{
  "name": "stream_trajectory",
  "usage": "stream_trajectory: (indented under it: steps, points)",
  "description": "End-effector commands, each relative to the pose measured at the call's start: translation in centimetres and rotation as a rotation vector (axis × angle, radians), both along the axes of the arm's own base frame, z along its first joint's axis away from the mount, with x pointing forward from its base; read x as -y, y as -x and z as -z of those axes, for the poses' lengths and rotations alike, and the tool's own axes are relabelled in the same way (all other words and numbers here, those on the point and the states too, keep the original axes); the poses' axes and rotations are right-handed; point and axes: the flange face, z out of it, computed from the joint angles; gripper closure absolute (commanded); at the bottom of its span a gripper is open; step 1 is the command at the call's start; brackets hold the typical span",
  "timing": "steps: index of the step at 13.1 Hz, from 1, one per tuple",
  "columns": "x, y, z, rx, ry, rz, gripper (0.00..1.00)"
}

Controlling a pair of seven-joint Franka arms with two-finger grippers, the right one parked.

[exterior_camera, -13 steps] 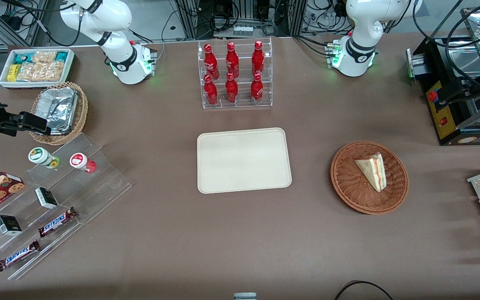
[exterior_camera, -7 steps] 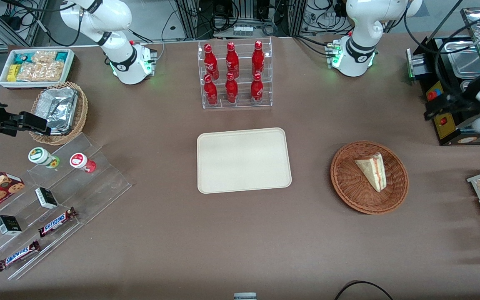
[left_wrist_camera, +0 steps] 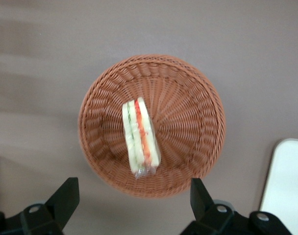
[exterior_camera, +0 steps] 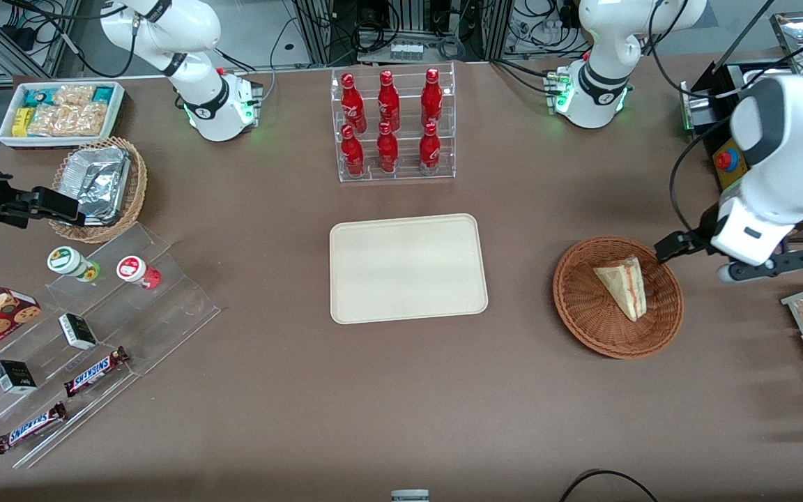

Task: Place sandwich from basket to tray
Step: 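Move the left gripper down over the wrapped sandwich in the basket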

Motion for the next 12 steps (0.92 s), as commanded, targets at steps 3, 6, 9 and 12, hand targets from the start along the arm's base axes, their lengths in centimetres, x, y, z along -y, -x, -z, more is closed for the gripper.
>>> stream_trajectory:
  steps: [3,6,9,12]
  points:
    - [1.0,1.5,6.1,0.028,0.008,-0.097,0.00]
    - [1.1,1.4,8.4,-0.006,0.005,-0.096,0.00]
    - [1.0,1.5,10.3,-0.027,0.003,-0.099,0.00]
    - [1.0,1.8,12.5,-0.039,0.001,-0.099,0.00]
